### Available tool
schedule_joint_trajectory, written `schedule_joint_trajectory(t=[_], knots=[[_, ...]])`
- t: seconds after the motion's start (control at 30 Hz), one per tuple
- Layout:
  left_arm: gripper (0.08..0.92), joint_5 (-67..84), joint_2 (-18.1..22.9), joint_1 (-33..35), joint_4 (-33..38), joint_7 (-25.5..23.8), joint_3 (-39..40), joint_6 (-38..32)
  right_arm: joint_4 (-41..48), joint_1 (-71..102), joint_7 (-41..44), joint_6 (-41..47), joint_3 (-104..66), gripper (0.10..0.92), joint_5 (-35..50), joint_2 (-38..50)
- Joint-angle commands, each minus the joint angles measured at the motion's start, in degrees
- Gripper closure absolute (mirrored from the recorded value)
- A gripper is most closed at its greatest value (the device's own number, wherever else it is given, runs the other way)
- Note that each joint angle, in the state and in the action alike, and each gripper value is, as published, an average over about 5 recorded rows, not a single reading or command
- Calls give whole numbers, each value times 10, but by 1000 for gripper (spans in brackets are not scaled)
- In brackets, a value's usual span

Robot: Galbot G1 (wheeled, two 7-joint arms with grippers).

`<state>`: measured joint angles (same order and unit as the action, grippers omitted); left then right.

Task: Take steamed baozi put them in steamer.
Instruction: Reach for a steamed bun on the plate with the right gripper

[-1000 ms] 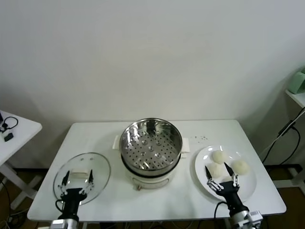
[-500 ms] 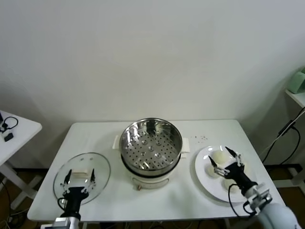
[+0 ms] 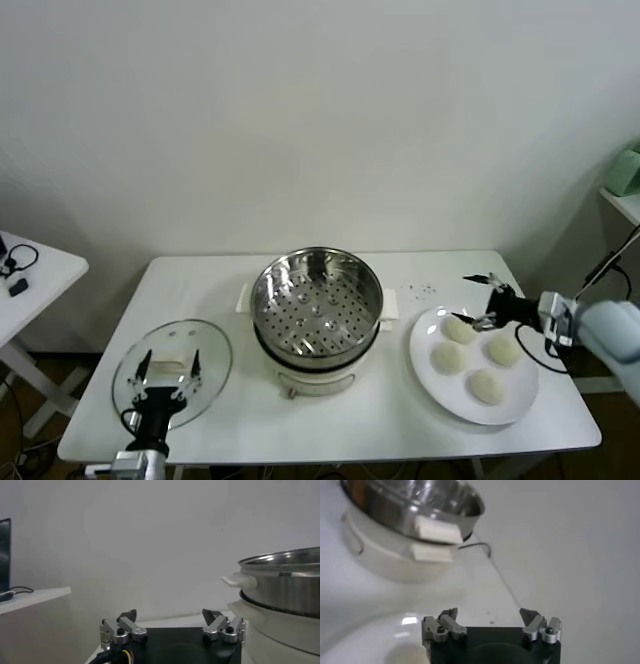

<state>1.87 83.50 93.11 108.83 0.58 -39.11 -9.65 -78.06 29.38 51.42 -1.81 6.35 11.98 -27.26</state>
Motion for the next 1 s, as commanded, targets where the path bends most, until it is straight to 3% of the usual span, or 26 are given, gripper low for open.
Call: schedule_joint_trajectory(t=[0.03, 0.53, 1.0], knots=[[177, -1, -2, -2, 1, 1, 0, 5, 183, -355, 209, -25, 332, 203, -55, -3], [177, 13, -6, -2, 24, 3, -12, 32, 263, -310, 188, -11, 370, 203, -159, -170], [177, 17, -6, 4, 19, 7, -16, 31, 296, -269, 149, -23, 327, 203, -225, -209]])
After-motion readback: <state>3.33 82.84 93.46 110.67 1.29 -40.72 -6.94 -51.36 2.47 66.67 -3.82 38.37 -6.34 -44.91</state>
